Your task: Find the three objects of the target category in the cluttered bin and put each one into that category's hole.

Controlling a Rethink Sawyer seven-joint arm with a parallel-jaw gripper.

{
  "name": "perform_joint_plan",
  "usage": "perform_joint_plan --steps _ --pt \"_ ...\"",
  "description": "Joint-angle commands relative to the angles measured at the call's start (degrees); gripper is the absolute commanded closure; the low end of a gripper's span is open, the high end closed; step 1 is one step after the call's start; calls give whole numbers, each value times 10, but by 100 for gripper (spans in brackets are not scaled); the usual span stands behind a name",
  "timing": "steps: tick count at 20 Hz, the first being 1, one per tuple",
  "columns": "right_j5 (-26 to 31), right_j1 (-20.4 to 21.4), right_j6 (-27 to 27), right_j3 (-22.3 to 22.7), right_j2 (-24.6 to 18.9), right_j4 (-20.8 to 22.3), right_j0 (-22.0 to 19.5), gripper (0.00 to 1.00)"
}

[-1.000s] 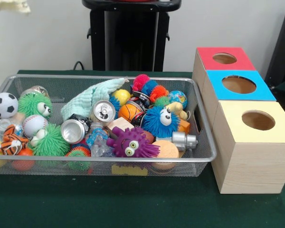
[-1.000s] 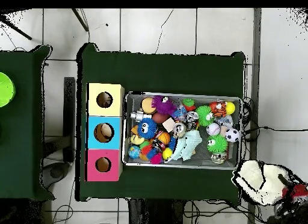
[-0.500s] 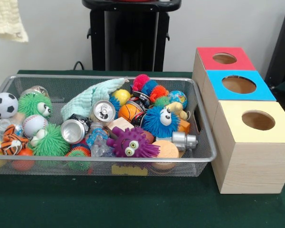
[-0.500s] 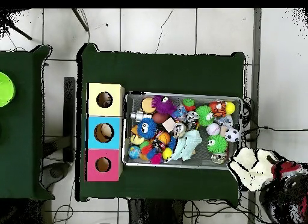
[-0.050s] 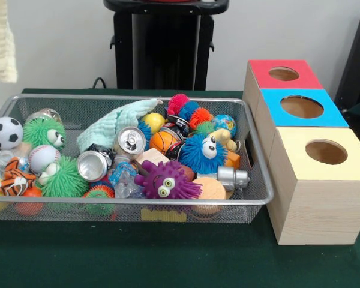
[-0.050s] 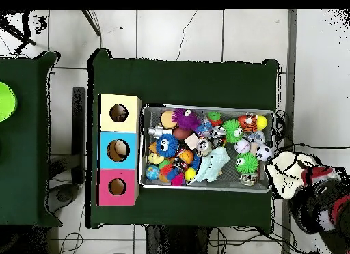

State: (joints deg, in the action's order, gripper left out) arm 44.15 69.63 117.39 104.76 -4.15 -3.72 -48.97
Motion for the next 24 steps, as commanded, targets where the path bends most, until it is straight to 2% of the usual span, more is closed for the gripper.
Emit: perform_joint_plan --steps 1,5,8,10,11,13,17,24 --pt "-28 -41 -112 -4 -80 -17 -30 0" --pt "8 -43 -147 -32 -92 -8 -71 0" --pt "-20 -46 -165 -20 -115 -16 -107 0" --pt "-26 -44 -162 -17 -126 -9 -116 0" --pt "-29 -42 -160 -15 -131 -5 -121 100" --pt "-30 -40 -158 -10 -142 -1 -128 100" --pt "-83 -33 -136 -12 -157 12 -136 100" --pt "-86 -26 -119 7 -173 11 -143 100"
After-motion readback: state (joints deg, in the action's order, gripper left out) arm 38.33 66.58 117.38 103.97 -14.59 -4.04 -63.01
